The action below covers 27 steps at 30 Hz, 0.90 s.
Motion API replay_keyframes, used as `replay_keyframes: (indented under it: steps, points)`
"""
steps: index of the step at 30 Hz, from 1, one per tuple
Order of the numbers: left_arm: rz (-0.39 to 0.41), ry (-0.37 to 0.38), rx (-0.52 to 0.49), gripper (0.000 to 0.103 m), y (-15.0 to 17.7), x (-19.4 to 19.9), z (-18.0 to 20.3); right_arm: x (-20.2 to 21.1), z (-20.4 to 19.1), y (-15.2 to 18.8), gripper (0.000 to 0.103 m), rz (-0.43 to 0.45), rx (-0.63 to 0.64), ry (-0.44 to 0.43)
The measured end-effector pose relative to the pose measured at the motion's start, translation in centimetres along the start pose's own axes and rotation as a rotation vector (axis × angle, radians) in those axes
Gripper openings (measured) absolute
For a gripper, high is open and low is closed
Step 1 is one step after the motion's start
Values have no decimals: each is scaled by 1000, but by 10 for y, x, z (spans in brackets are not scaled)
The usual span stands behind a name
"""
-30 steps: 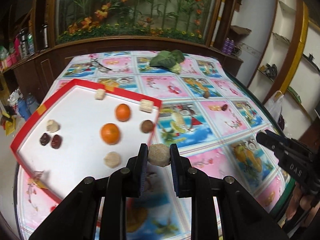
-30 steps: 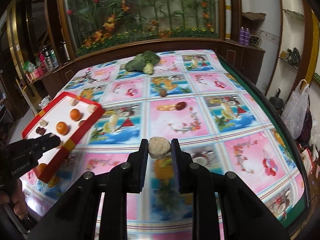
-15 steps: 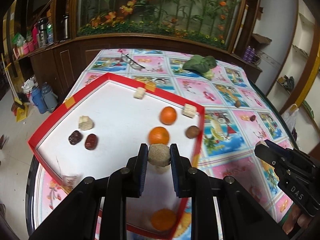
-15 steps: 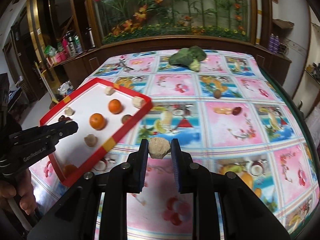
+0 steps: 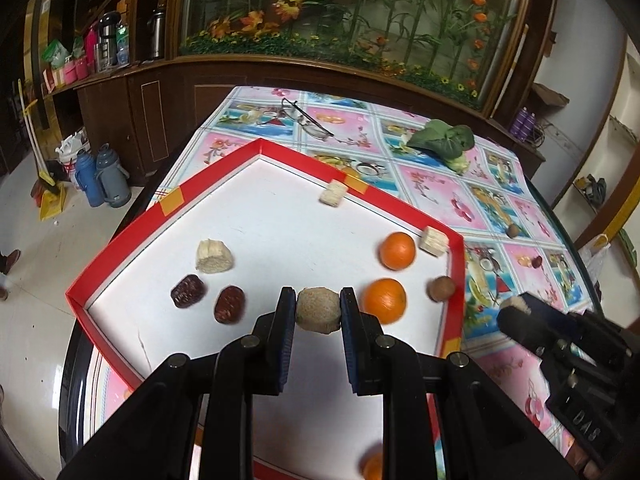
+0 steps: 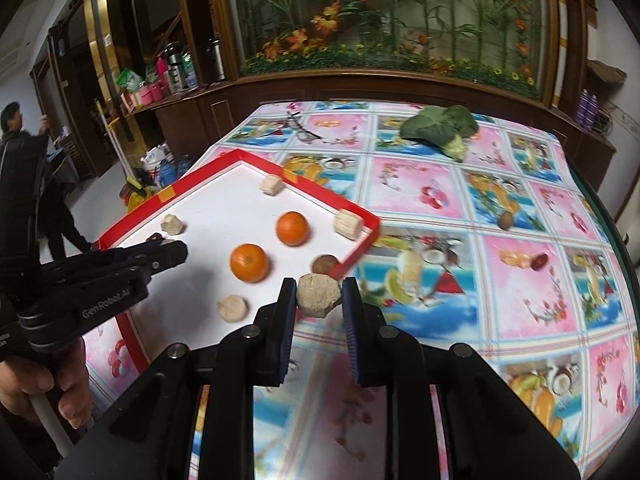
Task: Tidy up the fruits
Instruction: 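Carry the beige ball with the right tool while the left tool carries its ball over the tray, then open both tools to drop both beige balls into the tray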
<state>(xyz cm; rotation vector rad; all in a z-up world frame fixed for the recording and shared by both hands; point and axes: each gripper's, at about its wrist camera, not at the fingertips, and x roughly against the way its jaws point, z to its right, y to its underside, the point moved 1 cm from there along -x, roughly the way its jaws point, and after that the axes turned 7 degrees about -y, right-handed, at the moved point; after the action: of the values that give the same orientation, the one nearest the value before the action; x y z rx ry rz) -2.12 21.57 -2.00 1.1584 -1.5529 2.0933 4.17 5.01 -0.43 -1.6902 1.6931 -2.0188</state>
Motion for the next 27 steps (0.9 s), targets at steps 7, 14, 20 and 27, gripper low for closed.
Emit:
replay_keyframes:
  steps: [7, 14, 20, 27]
  points:
    - [-5, -3, 12, 21, -7, -8, -10, -20, -19, -4, 25, -28, 31, -32]
    - [-15, -3, 24, 21, -10, -14, -14, -31, -28, -3, 25, -45, 42, -49]
    - [-23, 3, 35, 21, -15, -19, -18, -36, -29, -4, 25, -47, 40, -52]
    - [-33, 13, 16, 21, -20, -27, -15, -51, -25, -11, 25, -54, 34, -41]
